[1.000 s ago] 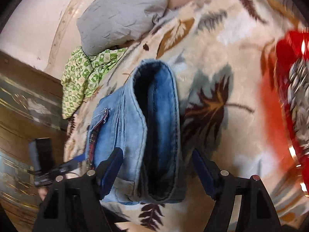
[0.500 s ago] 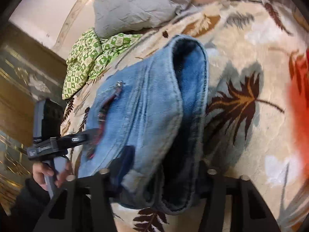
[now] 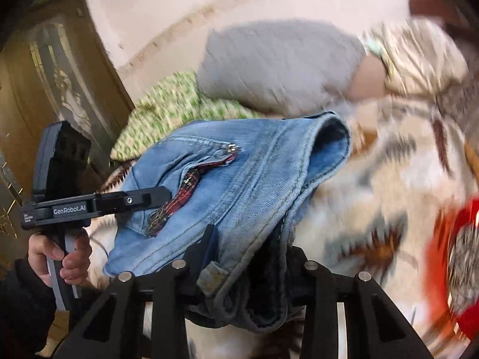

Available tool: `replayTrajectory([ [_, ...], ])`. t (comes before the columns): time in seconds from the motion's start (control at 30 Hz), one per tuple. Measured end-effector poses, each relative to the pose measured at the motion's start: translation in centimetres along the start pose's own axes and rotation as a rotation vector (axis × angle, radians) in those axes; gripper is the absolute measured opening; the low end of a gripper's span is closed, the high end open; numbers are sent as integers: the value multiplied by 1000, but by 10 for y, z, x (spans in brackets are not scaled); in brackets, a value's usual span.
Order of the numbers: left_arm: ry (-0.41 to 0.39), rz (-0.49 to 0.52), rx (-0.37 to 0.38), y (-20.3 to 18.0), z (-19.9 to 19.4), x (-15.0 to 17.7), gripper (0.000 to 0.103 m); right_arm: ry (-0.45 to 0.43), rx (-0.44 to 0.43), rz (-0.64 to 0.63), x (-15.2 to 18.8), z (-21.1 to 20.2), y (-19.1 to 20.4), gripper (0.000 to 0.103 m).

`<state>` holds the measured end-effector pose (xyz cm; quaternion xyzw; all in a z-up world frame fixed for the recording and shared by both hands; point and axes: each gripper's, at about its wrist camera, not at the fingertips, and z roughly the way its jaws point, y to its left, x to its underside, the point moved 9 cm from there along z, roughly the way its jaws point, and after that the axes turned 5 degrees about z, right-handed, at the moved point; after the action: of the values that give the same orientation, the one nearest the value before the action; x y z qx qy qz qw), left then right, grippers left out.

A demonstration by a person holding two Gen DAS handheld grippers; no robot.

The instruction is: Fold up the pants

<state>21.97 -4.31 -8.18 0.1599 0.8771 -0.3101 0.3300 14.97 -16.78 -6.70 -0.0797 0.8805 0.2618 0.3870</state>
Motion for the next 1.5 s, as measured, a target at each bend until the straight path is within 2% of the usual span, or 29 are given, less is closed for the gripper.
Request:
replayTrajectory([
  [0.1, 16, 1, -65, 27, -3, -2, 31, 1, 7, -13, -14, 20, 14, 39],
  [0.17, 78, -10, -130, 51, 13, 12, 31, 36, 29, -5, -10, 43, 14, 39],
  [0.23, 175, -28, -192, 73, 39, 36, 33, 121, 76, -3, 10, 81, 7, 39],
  [0.27, 235, -45, -237, 86, 54, 53, 39, 157, 99, -2, 20, 93, 3, 39],
  [0.3, 227, -61, -253, 94, 59, 60, 47, 218, 143, 5, 37, 111, -5, 39],
  [0.33, 196, -79, -230, 97, 59, 61, 47, 226, 177, 2, 45, 119, -11, 40],
  [0.4, 196, -86, -216, 97, 60, 60, 48, 196, 177, 7, 48, 119, -14, 40],
  [0.67, 196, -119, -191, 105, 55, 65, 58, 213, 185, 12, 46, 130, -15, 42],
  [0.8, 188, -115, -210, 106, 51, 65, 64, 219, 188, 8, 50, 129, -20, 44],
  [0.87, 166, -87, -229, 102, 44, 61, 67, 220, 181, 4, 48, 128, -19, 48],
  [0.9, 157, -77, -239, 100, 39, 58, 72, 215, 172, 5, 46, 125, -19, 53],
  [0.93, 149, -66, -250, 97, 31, 57, 79, 210, 166, 9, 44, 122, -21, 63],
  [1.03, 160, 3, -280, 85, 1, 57, 85, 159, 181, 20, 35, 96, -27, 80],
  [1.23, 290, 315, -432, 59, -72, 81, 88, 111, 131, -1, 27, 42, -38, 83],
  [1.3, 307, 376, -445, 49, -87, 87, 88, 117, 85, -29, 30, 31, -34, 83],
  [1.4, 296, 428, -436, 38, -82, 94, 88, 133, 44, -132, 37, 26, -20, 83],
  [1.5, 270, 449, -409, 25, -50, 104, 88, 141, 60, -248, 46, 33, -7, 83],
])
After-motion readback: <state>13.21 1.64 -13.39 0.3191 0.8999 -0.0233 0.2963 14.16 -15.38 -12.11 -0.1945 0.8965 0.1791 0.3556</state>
